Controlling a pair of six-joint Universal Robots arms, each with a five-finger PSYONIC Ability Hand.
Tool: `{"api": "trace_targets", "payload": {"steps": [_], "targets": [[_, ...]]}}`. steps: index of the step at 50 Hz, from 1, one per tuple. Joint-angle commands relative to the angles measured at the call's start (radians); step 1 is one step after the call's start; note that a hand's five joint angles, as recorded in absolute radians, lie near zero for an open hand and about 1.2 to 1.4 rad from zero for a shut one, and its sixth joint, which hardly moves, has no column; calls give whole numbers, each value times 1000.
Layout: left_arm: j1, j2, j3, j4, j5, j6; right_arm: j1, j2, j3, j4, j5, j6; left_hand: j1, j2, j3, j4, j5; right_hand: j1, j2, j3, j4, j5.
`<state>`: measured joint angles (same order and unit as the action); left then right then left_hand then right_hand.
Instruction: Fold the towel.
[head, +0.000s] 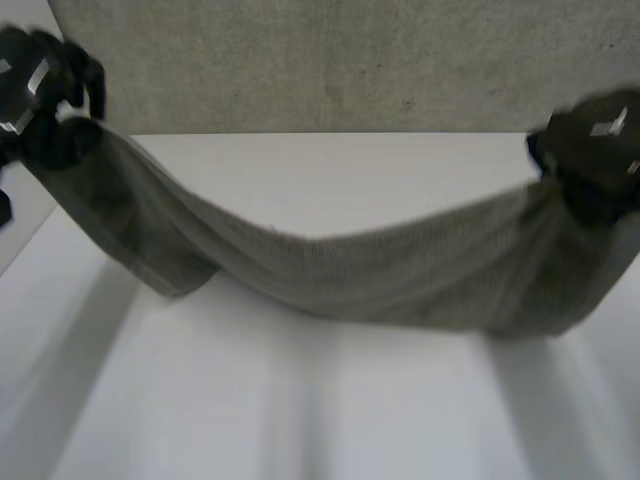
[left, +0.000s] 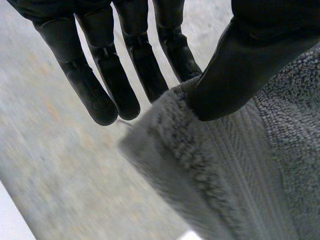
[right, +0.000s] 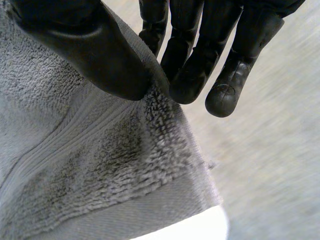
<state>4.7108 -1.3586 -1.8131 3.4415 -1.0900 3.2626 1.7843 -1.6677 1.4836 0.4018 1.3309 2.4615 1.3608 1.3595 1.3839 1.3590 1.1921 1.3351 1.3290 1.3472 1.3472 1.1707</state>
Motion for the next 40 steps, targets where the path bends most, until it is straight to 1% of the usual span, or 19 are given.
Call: {"api": "trace_targets", "payload": {"steps": [1, 5, 7, 8, 11, 13, 15, 16, 18, 19, 21, 23, 27, 29, 30, 31, 32, 34, 40], "targets": [[-89, -267, -28, -17, -16, 124, 0, 201, 67, 40, 22, -107, 35, 37, 12, 37, 30, 61, 67, 49, 49, 51], [-112, -404, 14, -80, -44, 217, 10, 299, 35, 37, 51, -114, 35, 37, 12, 37, 30, 61, 67, 49, 49, 51], [-129, -534, 93, -131, -109, 300, 23, 389, -50, 29, 80, -113, 35, 37, 12, 37, 30, 61, 67, 49, 49, 51], [-129, -534, 94, -131, -110, 301, 23, 390, -51, 29, 80, -113, 35, 37, 12, 37, 30, 61, 67, 49, 49, 51], [-204, -684, 297, -154, -223, 377, 73, 497, -233, -45, 99, -96, 35, 37, 12, 37, 30, 61, 67, 49, 49, 51], [-216, -708, 376, -154, -257, 367, 87, 517, -301, -104, 102, -81, 35, 37, 12, 37, 30, 61, 67, 49, 49, 51], [-224, -715, 544, -147, -310, 295, 99, 516, -420, -263, 125, -6, 35, 37, 12, 37, 30, 61, 67, 49, 49, 51], [-224, -715, 544, -146, -310, 295, 99, 516, -421, -264, 125, -6, 35, 37, 12, 37, 30, 61, 67, 49, 49, 51], [-233, -696, 732, -133, -355, 183, 102, 479, -480, -477, 171, 109, 35, 37, 12, 37, 30, 61, 67, 49, 49, 51], [-233, -695, 733, -133, -355, 183, 102, 479, -480, -478, 171, 109, 35, 37, 12, 37, 30, 61, 67, 49, 49, 51], [-224, -650, 909, -117, -405, 76, 98, 366, -497, -665, 226, 186, 35, 37, 12, 37, 30, 61, 67, 49, 49, 51], [-219, -634, 989, -114, -424, 27, 87, 317, -511, -705, 238, 194, 35, 37, 12, 37, 30, 61, 67, 49, 49, 51], [-216, -626, 1129, -119, -430, -40, 89, 316, -591, -621, 235, 188, 35, 37, 12, 37, 30, 61, 67, 49, 49, 51], [-216, -629, 1201, -137, -427, -52, 99, 391, -702, -430, 203, 185, 35, 37, 12, 37, 30, 61, 67, 49, 49, 51], [-216, -629, 1201, -137, -427, -52, 99, 391, -703, -429, 203, 185, 35, 37, 12, 37, 30, 61, 67, 49, 49, 51], [-216, -631, 1207, -148, -424, -50, 104, 425, -739, -338, 186, 180, 35, 37, 12, 37, 30, 61, 67, 49, 49, 51], [-216, -631, 1207, -148, -424, -50, 104, 425, -740, -337, 186, 180, 35, 37, 12, 37, 30, 61, 67, 49, 49, 51], [-215, -636, 1183, -165, -416, -50, 119, 479, -778, -209, 177, 162, 35, 37, 12, 37, 30, 61, 67, 49, 49, 51], [-212, -633, 1031, -160, -406, -49, 155, 500, -712, -179, 152, 116, 35, 37, 12, 37, 30, 61, 67, 49, 49, 51]]}}
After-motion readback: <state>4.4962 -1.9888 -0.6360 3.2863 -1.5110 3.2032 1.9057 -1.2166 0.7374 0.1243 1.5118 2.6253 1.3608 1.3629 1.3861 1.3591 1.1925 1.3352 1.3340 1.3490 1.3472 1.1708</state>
